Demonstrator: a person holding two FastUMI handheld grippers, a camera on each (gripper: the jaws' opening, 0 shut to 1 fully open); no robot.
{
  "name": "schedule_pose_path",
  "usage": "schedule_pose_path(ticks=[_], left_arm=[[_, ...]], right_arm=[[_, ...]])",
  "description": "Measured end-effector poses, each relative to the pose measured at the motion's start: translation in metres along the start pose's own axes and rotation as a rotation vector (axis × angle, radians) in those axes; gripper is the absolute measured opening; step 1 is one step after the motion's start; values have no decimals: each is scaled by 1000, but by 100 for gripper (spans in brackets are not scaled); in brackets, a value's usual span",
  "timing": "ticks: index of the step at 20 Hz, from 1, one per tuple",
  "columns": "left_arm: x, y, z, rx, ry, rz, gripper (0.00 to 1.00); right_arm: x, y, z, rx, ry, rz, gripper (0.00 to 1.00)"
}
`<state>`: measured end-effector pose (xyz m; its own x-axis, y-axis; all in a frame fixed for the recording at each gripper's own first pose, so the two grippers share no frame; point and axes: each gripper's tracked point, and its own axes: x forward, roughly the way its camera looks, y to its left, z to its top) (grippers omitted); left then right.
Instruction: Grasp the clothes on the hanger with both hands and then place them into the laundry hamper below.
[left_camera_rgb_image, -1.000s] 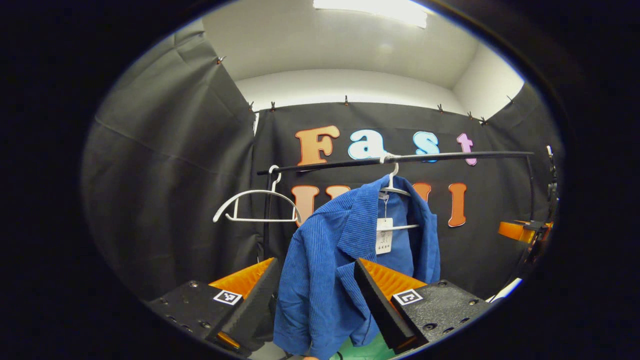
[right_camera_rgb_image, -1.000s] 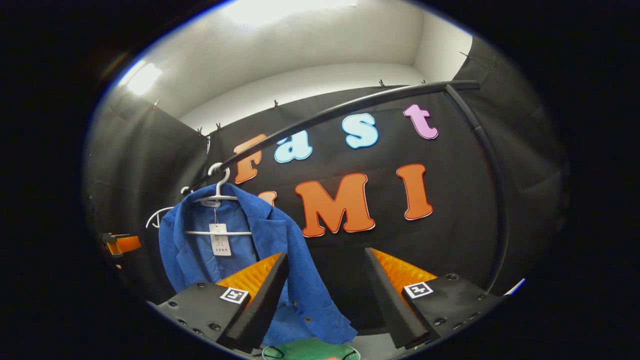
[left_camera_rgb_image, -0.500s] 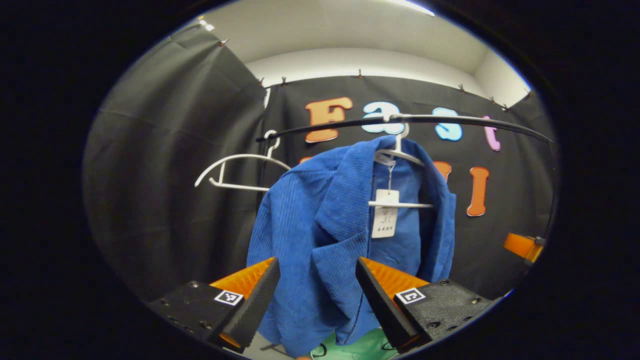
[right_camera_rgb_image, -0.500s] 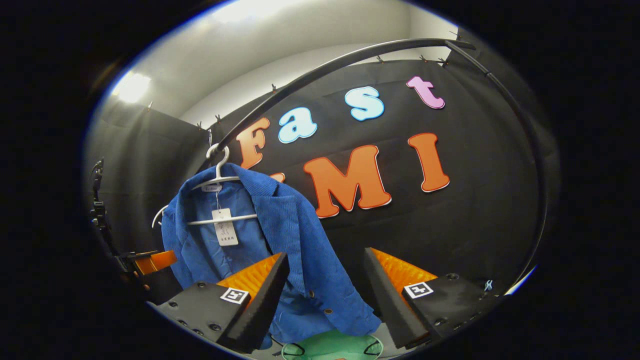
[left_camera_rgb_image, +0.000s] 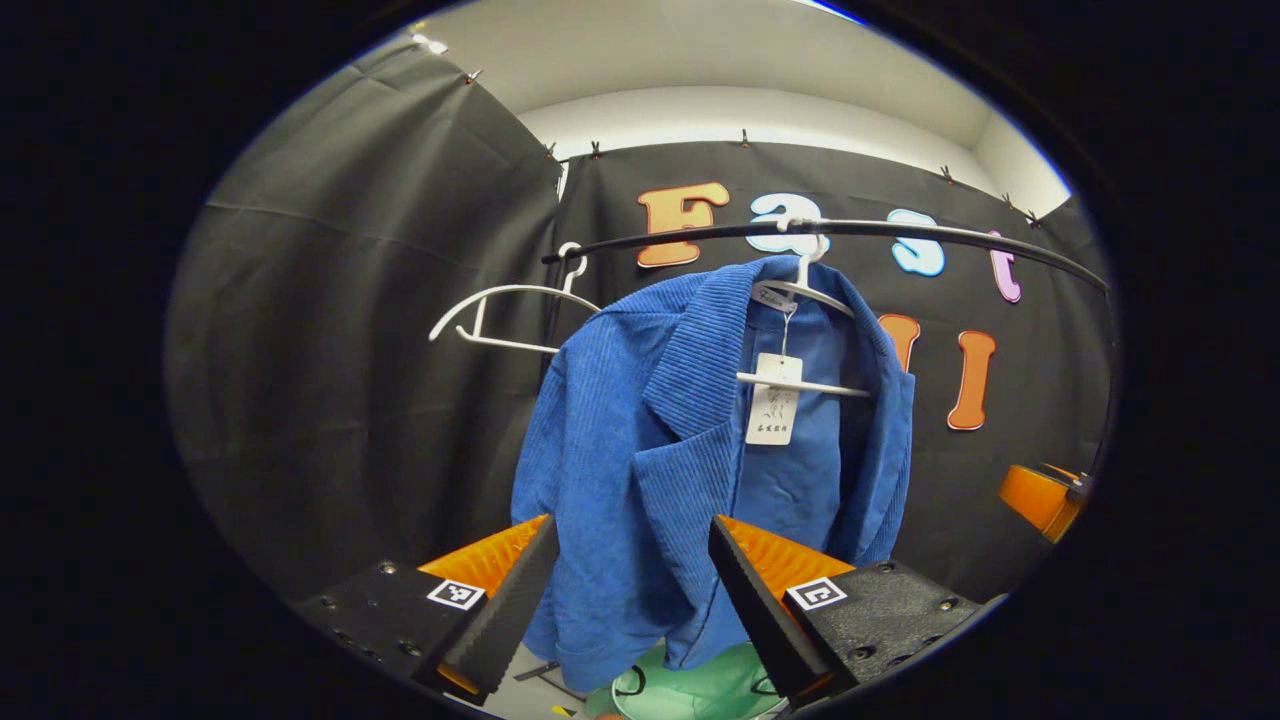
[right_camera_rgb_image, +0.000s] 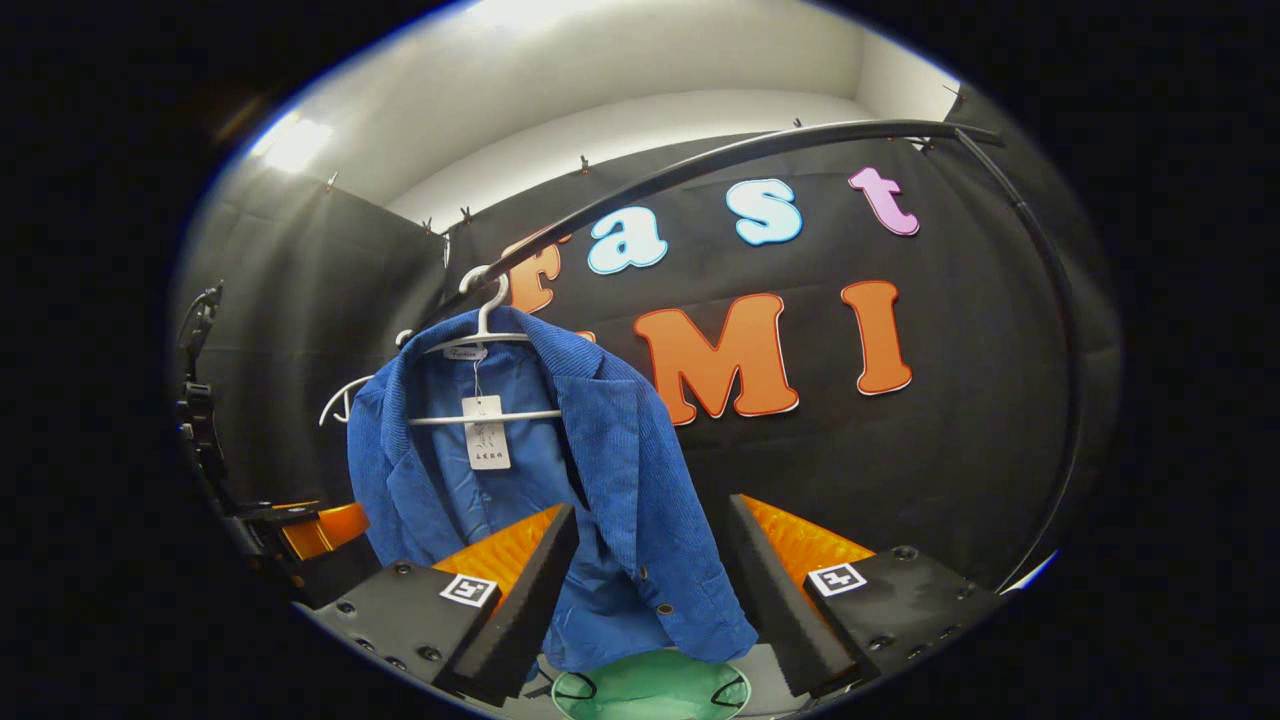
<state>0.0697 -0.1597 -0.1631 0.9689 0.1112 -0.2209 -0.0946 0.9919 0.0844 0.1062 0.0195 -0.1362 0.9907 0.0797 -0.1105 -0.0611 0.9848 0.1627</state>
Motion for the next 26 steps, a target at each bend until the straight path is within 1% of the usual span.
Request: schedule_pose_path(ticks=[1,3,5,8,9,10,13,14,15,16,17,18,19,20,21,23,24,25,26], left_arm=[[7,-4,0,12,1,-19,92],[26,-7,1,30,-11,-28,92],[44,-13,1,21,-11,-53,92],[69,-20,6,4,-18,-94,92],[77,-20,6,4,-20,-98,95],[83,-19,7,3,-16,-102,92],[92,-18,6,-28,-1,-119,92],[94,-16,8,-41,-2,-117,92],[96,-13,8,-54,1,-112,92],[99,-12,8,-65,8,-107,92],[100,-11,7,-79,16,-103,92],[101,-10,7,-96,20,-102,91],[103,-10,9,-108,21,-103,94],[104,-10,11,-111,20,-105,90],[105,-9,11,-106,19,-106,90],[106,-8,11,-91,23,-103,99],[106,-8,11,-88,23,-106,87],[106,-8,12,-84,22,-111,87],[106,-7,14,-82,17,-118,85]], right_arm=[[6,4,1,9,0,-9,98],[19,9,2,14,-3,-28,97],[31,14,3,10,-8,-47,97],[52,28,9,5,-29,-52,98],[59,32,9,5,-27,-55,97],[67,36,7,8,-16,-58,97],[92,50,-1,22,24,-37,98],[99,52,-2,26,26,-33,100],[107,54,-3,28,27,-26,98],[115,57,-4,29,28,-13,98],[122,58,-6,29,28,-5,100],[130,58,-8,28,29,-3,97],[137,59,-9,30,30,0,98],[143,59,-11,36,30,2,97],[149,58,-12,41,32,4,97],[160,57,-19,51,43,11,97],[164,57,-22,61,52,20,97],[167,57,-24,75,59,27,84],[171,54,-26,88,63,27,88]])
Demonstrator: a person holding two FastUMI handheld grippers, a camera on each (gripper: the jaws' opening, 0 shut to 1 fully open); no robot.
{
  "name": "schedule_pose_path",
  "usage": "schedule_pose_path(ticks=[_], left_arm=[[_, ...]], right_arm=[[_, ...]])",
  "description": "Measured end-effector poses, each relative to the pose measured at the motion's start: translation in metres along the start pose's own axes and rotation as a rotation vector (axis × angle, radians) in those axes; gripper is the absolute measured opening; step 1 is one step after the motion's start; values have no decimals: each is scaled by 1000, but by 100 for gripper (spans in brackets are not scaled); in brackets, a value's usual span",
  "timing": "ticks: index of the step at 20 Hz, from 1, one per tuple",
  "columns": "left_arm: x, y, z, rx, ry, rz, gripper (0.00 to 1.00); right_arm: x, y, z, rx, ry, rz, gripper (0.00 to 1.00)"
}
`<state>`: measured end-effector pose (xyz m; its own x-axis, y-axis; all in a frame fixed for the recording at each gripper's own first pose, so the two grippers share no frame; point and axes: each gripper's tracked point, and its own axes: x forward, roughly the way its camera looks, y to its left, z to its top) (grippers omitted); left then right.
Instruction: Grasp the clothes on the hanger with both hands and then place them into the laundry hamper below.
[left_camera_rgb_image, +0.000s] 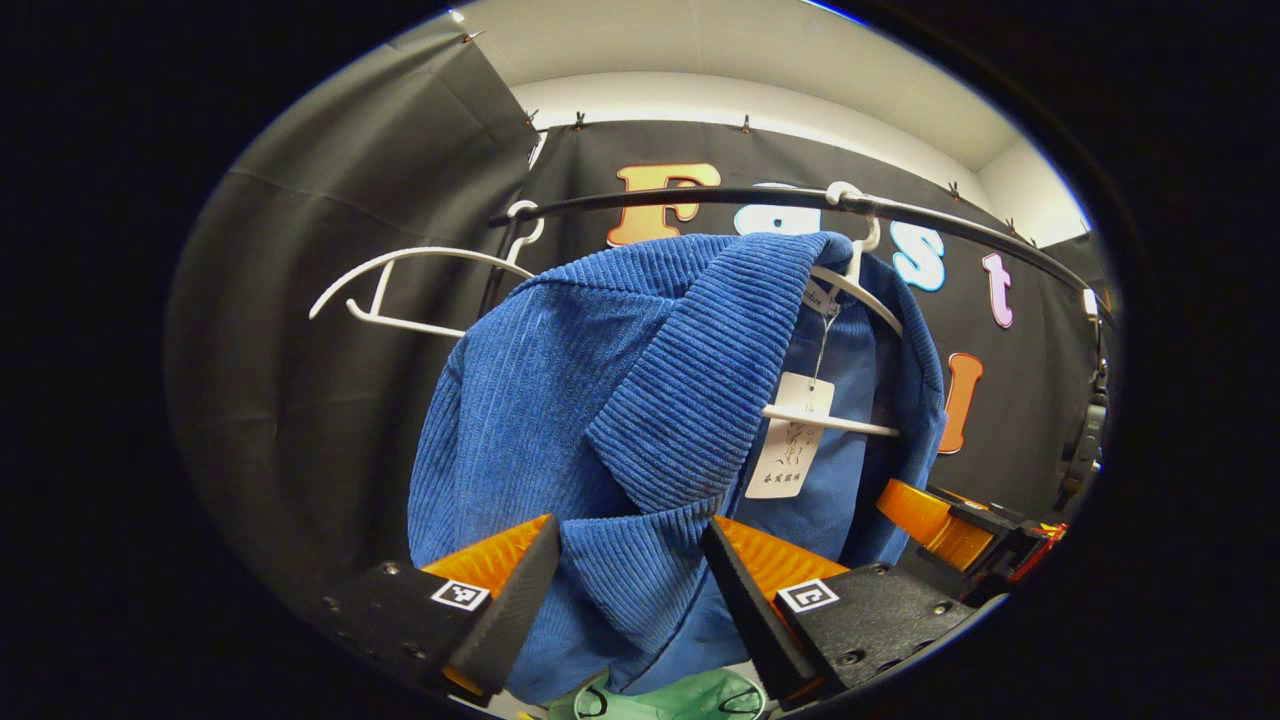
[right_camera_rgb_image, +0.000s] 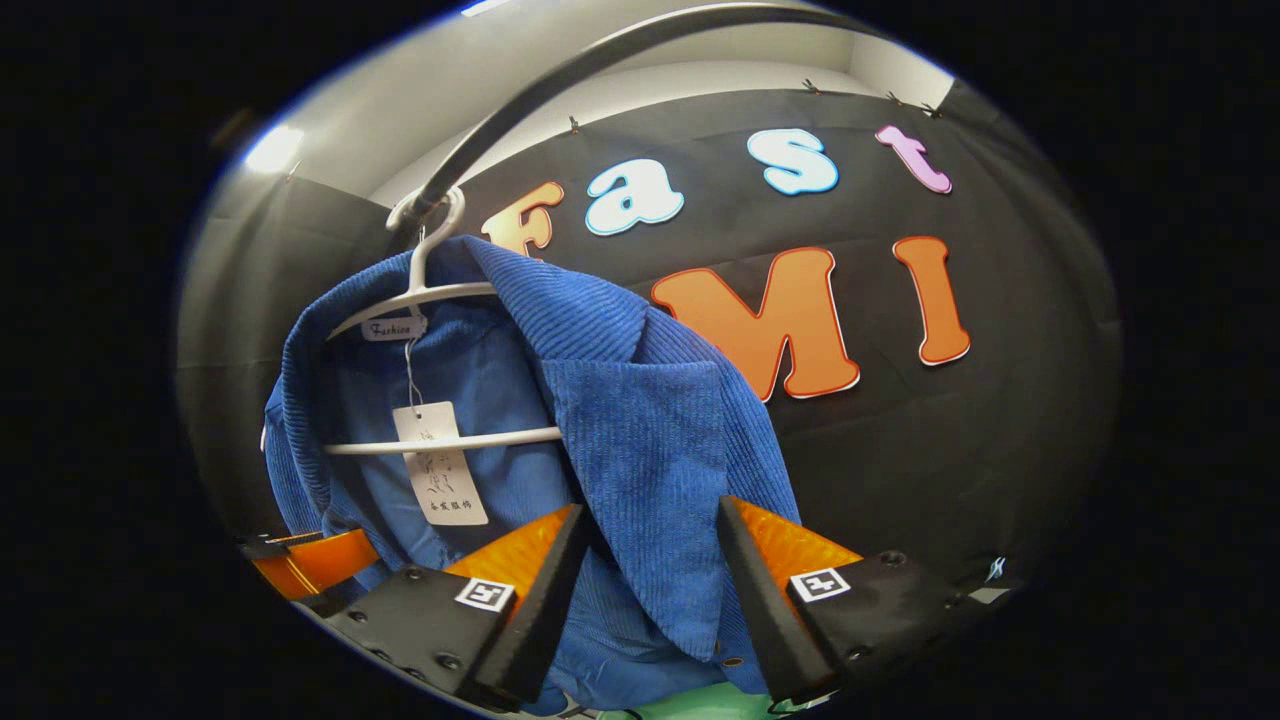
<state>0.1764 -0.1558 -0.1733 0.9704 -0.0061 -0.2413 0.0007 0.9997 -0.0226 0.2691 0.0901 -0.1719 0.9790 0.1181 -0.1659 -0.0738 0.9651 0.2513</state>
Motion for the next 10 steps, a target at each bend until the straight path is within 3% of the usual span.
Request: schedule_pose_path(ticks=[1,2,3,4,5,8,9,10], left_arm=[[-1,1,1,3,-3,-3,83],[0,2,2,4,-4,-3,86],[1,2,2,4,-5,-3,78],[2,2,2,2,-5,-3,66],[2,1,2,0,-6,-7,63],[3,-10,1,1,2,-67,42],[1,-12,3,0,-3,-80,35],[-2,-15,5,-8,-2,-100,26]], right_arm=[[3,-3,0,14,4,5,92],[5,-4,-1,32,9,15,82],[7,-5,-2,50,17,28,69],[7,-5,-3,70,27,45,69],[9,-4,-3,91,35,62,58],[9,-1,-1,162,59,126,27],[9,-1,-1,183,73,140,31],[7,-2,0,204,87,150,10]])
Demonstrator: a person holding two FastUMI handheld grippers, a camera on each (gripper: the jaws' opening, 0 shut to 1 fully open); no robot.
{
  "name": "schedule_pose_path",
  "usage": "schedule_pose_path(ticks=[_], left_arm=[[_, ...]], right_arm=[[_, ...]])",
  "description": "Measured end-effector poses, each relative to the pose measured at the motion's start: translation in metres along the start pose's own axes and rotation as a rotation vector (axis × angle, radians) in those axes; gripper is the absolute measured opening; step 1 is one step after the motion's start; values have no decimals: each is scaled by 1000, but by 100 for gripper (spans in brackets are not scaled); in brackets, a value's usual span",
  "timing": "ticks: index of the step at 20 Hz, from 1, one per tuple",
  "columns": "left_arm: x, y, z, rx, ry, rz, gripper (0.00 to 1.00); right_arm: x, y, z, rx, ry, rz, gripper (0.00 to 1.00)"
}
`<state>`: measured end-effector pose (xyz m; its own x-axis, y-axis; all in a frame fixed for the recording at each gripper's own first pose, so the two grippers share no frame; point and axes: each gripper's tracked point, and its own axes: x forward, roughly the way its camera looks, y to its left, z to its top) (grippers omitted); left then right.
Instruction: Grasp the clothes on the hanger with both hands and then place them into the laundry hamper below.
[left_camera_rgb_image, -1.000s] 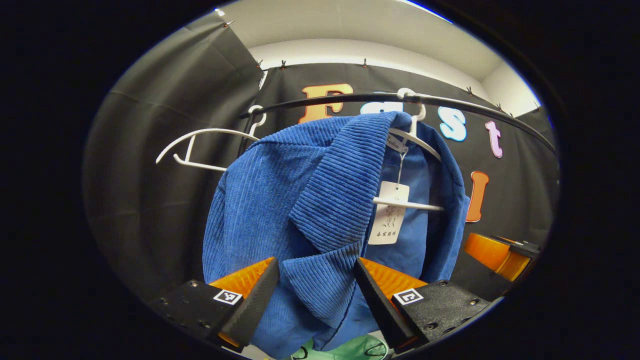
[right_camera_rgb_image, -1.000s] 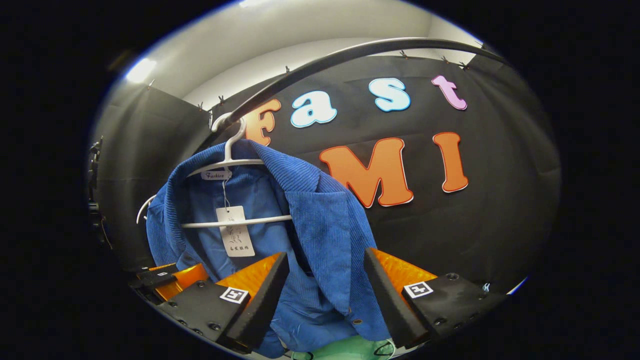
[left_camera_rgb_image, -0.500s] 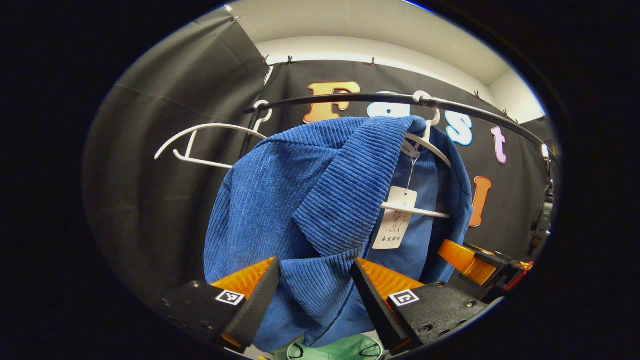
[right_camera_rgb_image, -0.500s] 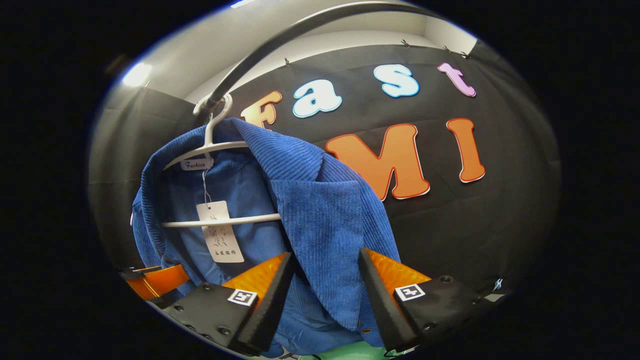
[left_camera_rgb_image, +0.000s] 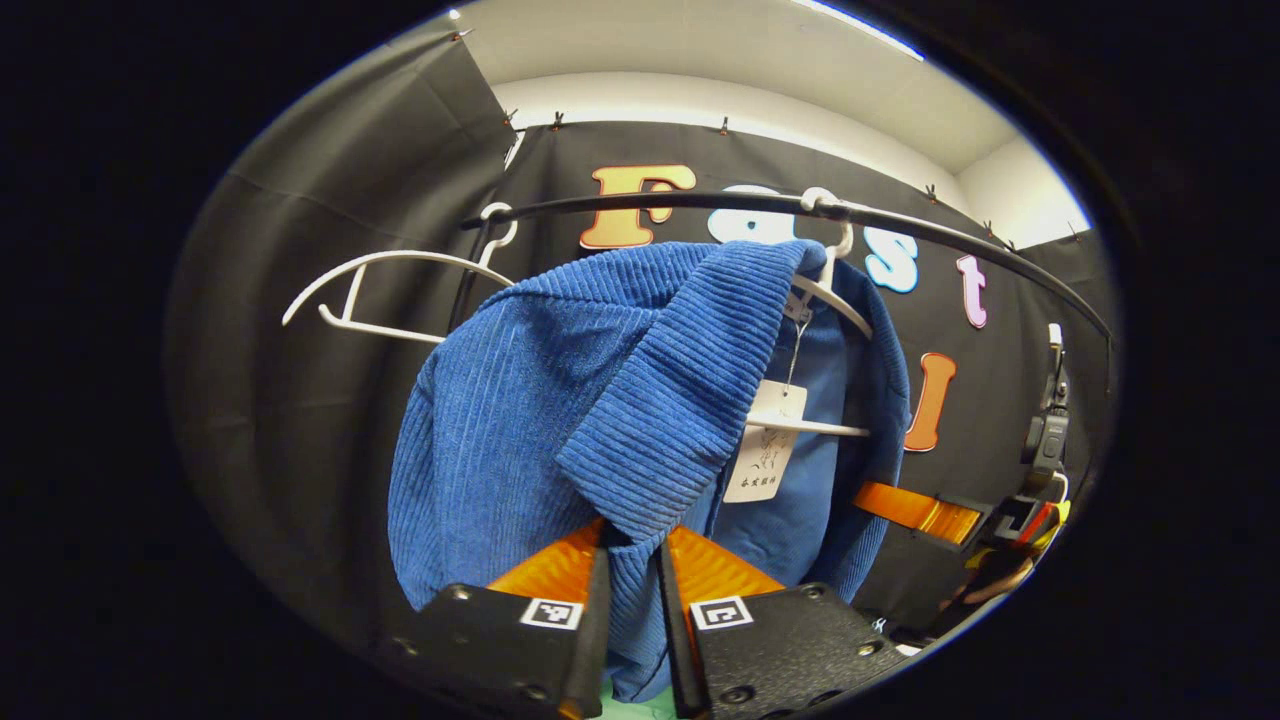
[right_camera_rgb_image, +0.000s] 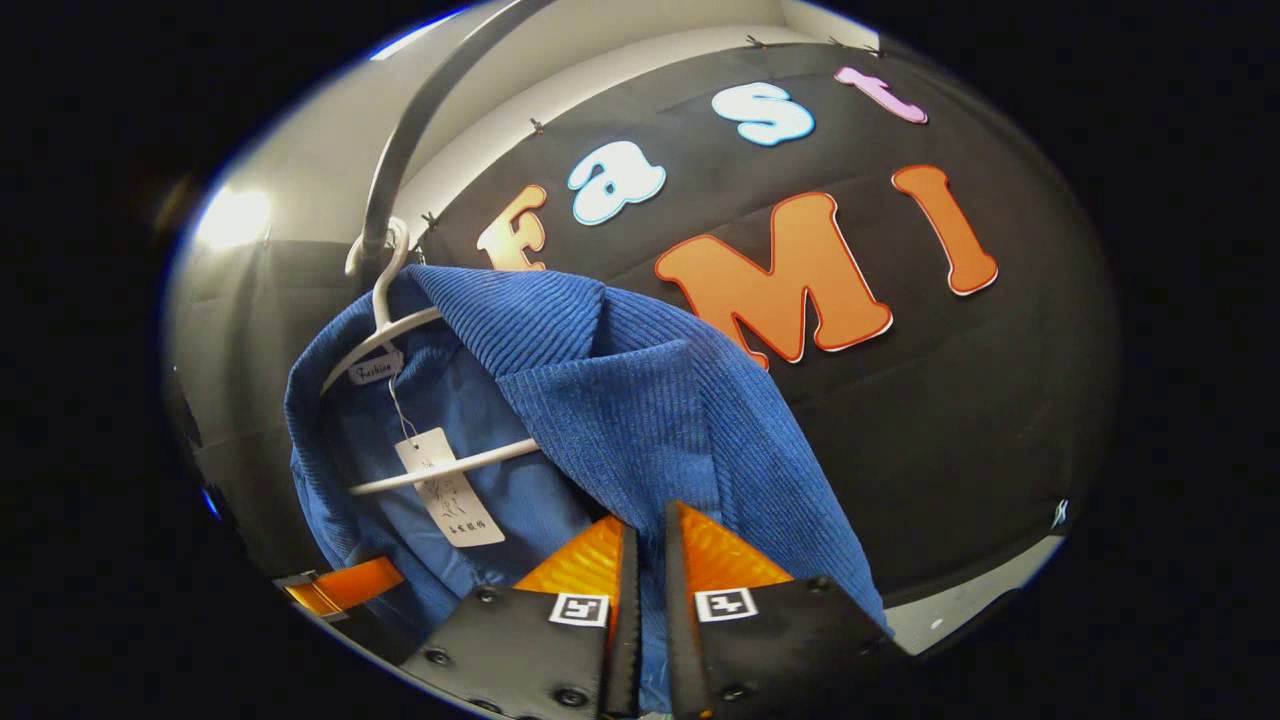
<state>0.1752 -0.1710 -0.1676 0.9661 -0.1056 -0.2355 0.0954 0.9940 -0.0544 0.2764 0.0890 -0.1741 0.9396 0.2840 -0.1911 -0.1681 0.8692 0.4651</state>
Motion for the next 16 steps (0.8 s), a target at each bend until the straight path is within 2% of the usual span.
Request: schedule_pose_path(ticks=[1,2,5,8,11,13,15,16], left_arm=[[-2,-6,-4,-15,17,-30,18],[-7,-11,-1,-34,27,-52,9],[-25,-10,17,-65,16,-63,2],[-49,-3,47,-67,-27,-51,5],[-68,5,85,-120,-85,-37,3],[-77,16,107,-140,-113,-21,3],[-84,31,125,-123,-136,7,1],[-86,37,132,-113,-145,17,3]], right_arm=[[1,1,3,19,7,13,13],[-2,0,7,37,9,27,12],[-12,-5,21,95,20,64,8],[-26,-10,43,212,22,130,8],[-28,-22,63,324,35,172,8],[-29,-32,74,358,39,179,8],[-26,-32,91,372,9,208,9],[-27,-30,99,380,-2,229,8]])
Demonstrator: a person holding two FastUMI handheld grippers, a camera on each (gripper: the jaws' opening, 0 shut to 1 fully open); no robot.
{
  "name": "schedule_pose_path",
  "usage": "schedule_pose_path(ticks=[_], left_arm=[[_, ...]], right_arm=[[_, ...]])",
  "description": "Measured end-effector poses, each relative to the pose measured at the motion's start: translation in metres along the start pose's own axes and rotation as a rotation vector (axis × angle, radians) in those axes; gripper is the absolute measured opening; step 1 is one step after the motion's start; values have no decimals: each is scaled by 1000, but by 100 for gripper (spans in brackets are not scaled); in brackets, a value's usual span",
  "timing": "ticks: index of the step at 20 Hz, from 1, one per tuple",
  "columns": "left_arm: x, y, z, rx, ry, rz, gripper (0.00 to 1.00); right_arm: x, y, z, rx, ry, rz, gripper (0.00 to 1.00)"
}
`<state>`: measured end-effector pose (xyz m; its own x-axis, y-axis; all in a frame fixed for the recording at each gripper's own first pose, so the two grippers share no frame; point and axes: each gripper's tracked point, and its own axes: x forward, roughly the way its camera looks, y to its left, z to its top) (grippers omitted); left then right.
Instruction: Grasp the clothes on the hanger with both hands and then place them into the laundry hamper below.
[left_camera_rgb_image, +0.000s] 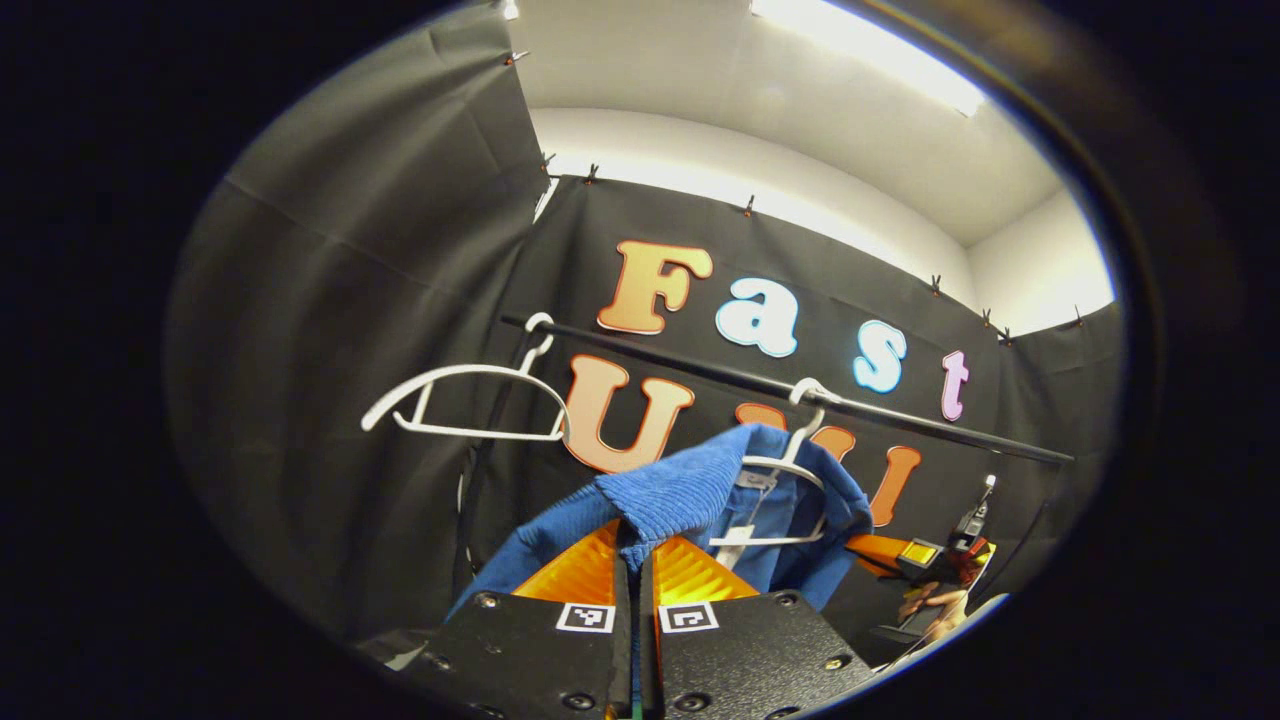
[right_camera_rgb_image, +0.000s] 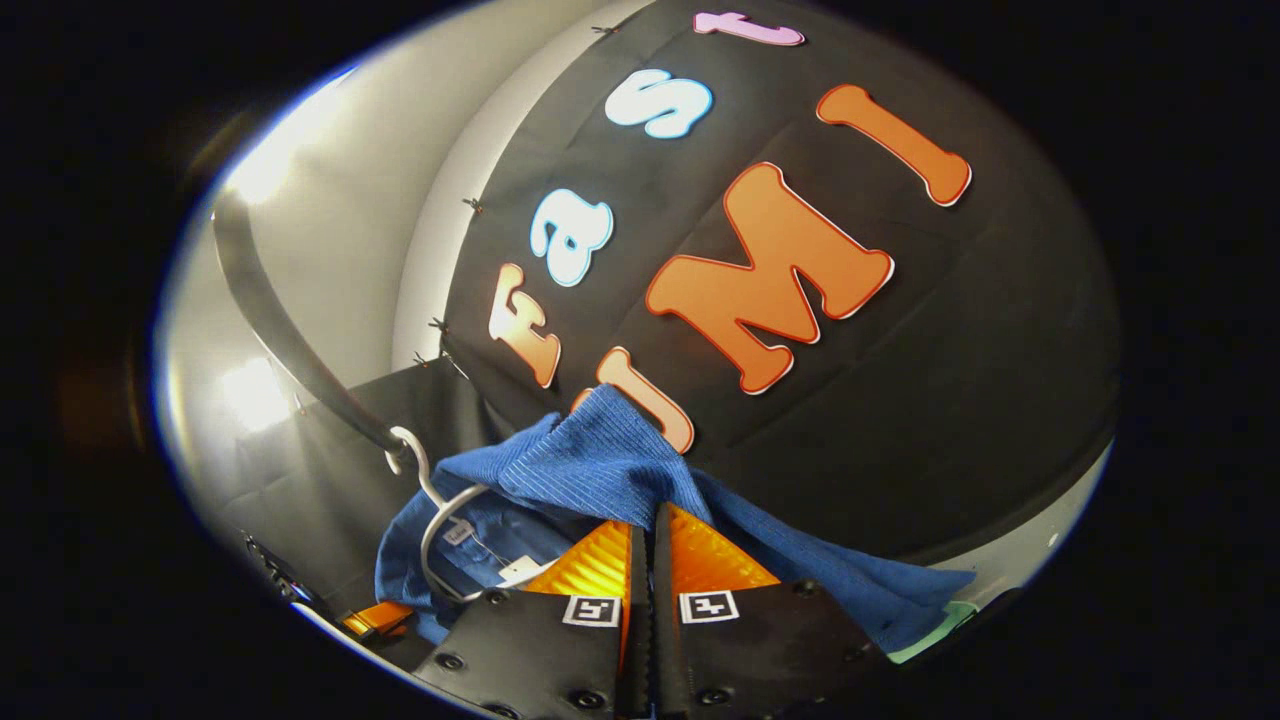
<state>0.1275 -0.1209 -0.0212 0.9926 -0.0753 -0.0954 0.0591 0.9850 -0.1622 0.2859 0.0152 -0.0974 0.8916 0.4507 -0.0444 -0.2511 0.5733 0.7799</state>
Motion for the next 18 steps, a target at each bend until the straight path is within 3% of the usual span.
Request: schedule_pose_path(ticks=[4,7,14,18], left_arm=[[6,10,28,-10,-19,-30,3],[13,17,52,55,-42,-48,3],[36,20,86,257,-100,-82,2],[56,34,86,293,-104,-68,3]], right_arm=[[-4,9,29,39,-38,60,8],[-1,9,47,70,-66,84,8],[19,3,58,92,-90,69,8],[31,-2,60,87,-107,51,9]])
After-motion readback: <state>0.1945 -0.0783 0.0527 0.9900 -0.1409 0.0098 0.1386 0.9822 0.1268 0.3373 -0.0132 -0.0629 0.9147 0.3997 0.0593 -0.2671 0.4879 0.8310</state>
